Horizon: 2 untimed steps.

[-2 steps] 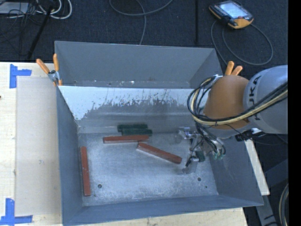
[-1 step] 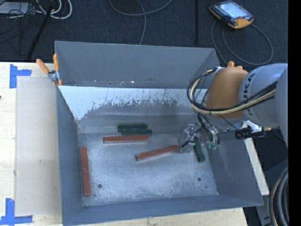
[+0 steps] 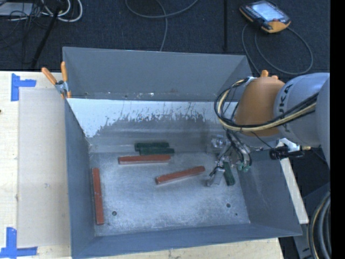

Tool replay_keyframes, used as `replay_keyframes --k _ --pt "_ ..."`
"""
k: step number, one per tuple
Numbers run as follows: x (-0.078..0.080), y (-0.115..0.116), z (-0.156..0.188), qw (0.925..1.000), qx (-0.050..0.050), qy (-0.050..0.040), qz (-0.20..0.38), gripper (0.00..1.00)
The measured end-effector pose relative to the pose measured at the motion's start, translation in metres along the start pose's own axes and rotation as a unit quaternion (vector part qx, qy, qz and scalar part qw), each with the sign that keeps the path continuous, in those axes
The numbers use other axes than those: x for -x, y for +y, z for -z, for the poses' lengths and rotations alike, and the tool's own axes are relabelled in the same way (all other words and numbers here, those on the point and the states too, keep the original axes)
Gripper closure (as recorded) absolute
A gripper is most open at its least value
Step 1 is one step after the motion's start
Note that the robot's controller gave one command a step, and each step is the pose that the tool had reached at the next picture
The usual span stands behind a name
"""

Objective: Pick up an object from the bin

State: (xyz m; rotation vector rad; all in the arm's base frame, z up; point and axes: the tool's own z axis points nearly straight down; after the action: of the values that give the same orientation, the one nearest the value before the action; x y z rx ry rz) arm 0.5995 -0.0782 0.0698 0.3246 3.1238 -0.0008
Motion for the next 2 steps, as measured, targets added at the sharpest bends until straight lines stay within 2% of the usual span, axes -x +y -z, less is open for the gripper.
replay_keyframes --k 1,2 --pt "0.000 0.000 0.000 1.0000 0.000 0.0001 0.000 0.00" --pt "-0.006 0.042 0.000 1.0000 0.000 0.0001 0.001 0.00"
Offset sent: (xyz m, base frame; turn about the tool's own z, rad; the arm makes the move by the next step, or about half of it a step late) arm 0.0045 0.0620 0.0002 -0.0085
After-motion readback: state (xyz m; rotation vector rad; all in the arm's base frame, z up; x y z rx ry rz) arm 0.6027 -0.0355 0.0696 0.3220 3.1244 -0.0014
